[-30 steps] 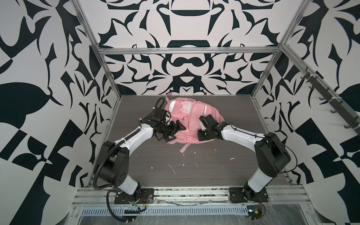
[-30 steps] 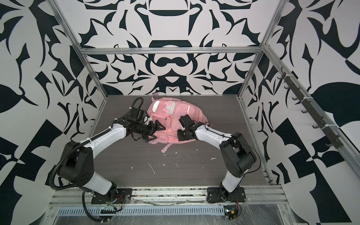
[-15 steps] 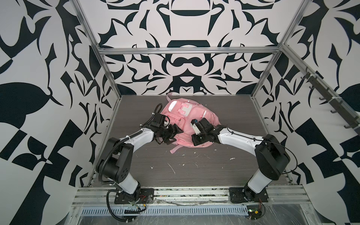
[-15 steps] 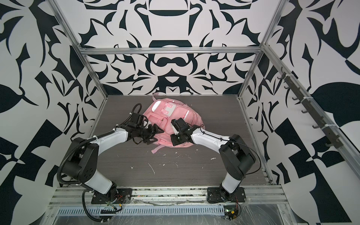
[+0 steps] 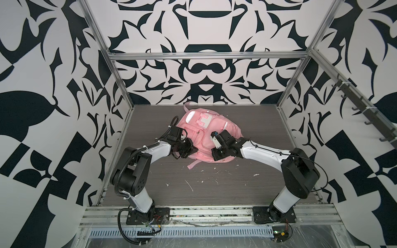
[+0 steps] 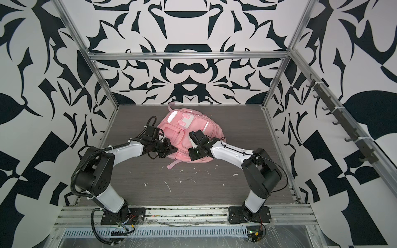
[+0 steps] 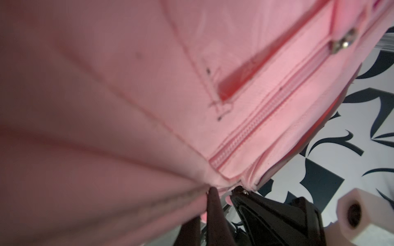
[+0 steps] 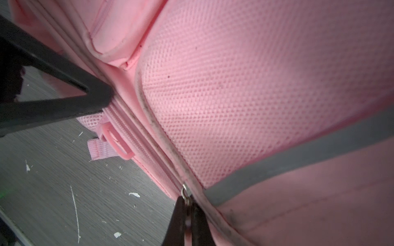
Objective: Pack the student bag
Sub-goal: 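Pull the zipper along the compartment with the right gripper while the left steadies the bag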
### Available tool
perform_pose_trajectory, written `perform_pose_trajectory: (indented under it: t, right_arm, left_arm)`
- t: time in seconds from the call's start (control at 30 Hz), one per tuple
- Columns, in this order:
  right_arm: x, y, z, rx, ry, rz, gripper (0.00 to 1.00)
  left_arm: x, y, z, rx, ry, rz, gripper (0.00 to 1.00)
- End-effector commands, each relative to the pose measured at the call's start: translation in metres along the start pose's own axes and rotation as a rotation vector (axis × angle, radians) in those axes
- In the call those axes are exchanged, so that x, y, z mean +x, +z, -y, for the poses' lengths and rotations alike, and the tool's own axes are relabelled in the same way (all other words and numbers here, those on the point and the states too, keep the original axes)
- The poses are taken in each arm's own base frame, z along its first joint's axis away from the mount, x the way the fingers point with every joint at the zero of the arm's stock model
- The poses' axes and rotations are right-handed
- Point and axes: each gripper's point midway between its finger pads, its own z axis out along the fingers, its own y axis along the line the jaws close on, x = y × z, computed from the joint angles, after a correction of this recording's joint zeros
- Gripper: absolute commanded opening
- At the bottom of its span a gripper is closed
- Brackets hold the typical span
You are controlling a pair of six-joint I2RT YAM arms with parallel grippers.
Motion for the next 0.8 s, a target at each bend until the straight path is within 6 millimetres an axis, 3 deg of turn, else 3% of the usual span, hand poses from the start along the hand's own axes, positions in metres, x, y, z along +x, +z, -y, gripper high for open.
perform_pose_trajectory:
  t: [0.0,0.17,0.47,0.77]
  right_arm:
    - [-0.008,-0.024,-0.005,0.009,-0.015,0.028,0.00]
    - [0.001,-0.033,0.002,0.044,-0.013,0.015,0.00]
    - [0.031,-0.056,0.037,0.172,-0.075,-0.042,0.00]
    - [0.025,-0.076,0.064,0.219,-0.090,-0.053,0.00]
  left_arm:
    - [-0.012,-0.003,-0.006,-0.012,-0.021,0.037,0.00]
    - [-0.028,-0.012,-0.013,-0.018,-0.035,0.061,0.00]
    - [-0.059,-0.032,-0.012,-0.031,0.003,0.128,0.00]
    - [-0.074,-0.046,-0.021,-0.066,0.012,0.170,0.00]
